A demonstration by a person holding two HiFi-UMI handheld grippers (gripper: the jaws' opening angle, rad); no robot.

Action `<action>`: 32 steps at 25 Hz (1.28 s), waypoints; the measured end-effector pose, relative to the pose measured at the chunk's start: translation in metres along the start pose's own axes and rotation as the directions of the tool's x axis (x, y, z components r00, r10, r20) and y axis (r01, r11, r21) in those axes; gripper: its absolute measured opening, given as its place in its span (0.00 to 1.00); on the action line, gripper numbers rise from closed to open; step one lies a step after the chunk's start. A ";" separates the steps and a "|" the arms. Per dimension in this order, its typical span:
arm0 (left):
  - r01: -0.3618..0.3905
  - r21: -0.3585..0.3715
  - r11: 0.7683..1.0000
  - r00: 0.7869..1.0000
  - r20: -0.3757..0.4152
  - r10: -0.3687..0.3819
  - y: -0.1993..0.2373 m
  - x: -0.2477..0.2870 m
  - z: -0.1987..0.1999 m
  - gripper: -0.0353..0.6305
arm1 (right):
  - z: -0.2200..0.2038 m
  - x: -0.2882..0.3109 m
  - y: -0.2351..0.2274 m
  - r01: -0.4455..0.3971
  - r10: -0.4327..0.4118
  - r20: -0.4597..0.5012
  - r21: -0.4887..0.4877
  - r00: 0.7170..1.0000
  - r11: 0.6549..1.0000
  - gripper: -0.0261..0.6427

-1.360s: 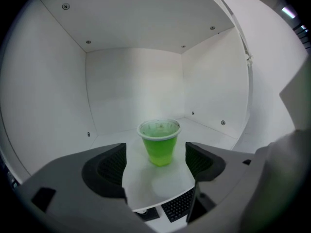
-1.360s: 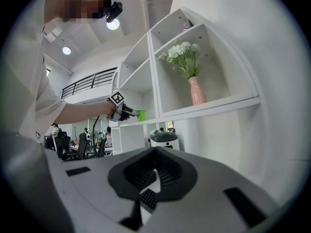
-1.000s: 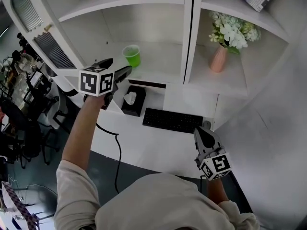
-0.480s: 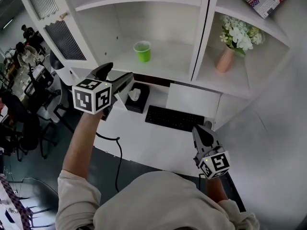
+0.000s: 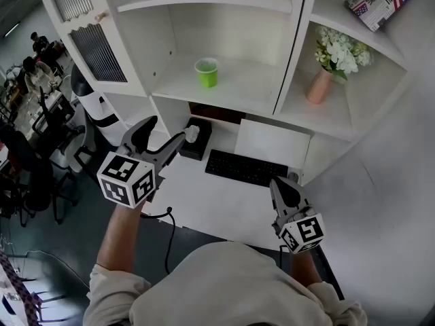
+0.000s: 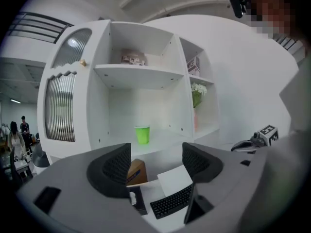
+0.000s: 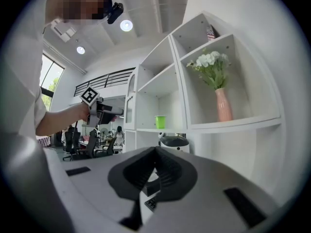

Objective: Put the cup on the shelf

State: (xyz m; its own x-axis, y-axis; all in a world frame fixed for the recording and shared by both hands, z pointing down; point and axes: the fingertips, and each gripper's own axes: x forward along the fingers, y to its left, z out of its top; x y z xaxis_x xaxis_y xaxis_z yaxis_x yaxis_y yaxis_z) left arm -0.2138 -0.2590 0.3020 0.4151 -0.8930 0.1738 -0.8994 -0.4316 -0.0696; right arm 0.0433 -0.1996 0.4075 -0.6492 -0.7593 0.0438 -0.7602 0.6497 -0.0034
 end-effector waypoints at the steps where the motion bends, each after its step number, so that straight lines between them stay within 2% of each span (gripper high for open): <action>1: -0.001 -0.004 1.000 1.000 0.011 0.001 -0.003 -0.006 -0.003 0.54 | 0.001 0.000 0.002 -0.002 0.002 0.000 -0.003 1.000 1.000 0.05; 10: -0.034 -0.051 0.998 0.997 0.062 0.037 -0.018 -0.048 -0.038 0.40 | 0.010 0.001 0.013 -0.018 0.018 0.008 -0.021 1.000 1.000 0.04; 14: -0.054 -0.030 0.998 0.994 0.092 0.057 -0.018 -0.064 -0.049 0.30 | 0.014 0.002 0.018 -0.023 0.024 0.014 -0.029 1.000 0.999 0.05; 20: -0.072 -0.027 0.997 0.992 0.104 0.074 -0.022 -0.083 -0.068 0.22 | 0.018 0.001 0.022 -0.029 0.030 0.022 -0.036 0.999 0.999 0.05; 24: -0.093 -0.068 0.993 0.989 0.107 0.100 -0.022 -0.097 -0.082 0.14 | 0.021 0.001 0.026 -0.034 0.035 0.025 -0.043 0.999 0.998 0.04; 32: -0.121 -0.078 0.990 0.985 0.115 0.130 -0.018 -0.113 -0.100 0.08 | 0.025 0.002 0.036 -0.048 0.049 0.032 -0.056 0.998 0.997 0.04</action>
State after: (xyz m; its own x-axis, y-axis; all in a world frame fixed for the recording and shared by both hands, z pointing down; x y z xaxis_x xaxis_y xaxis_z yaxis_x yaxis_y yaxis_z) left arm -0.2580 -0.1371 0.3816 0.3081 -0.9501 0.0487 -0.9510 -0.3091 -0.0131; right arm 0.0142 -0.1787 0.3823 -0.6865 -0.7271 0.0119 -0.7258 0.6861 0.0506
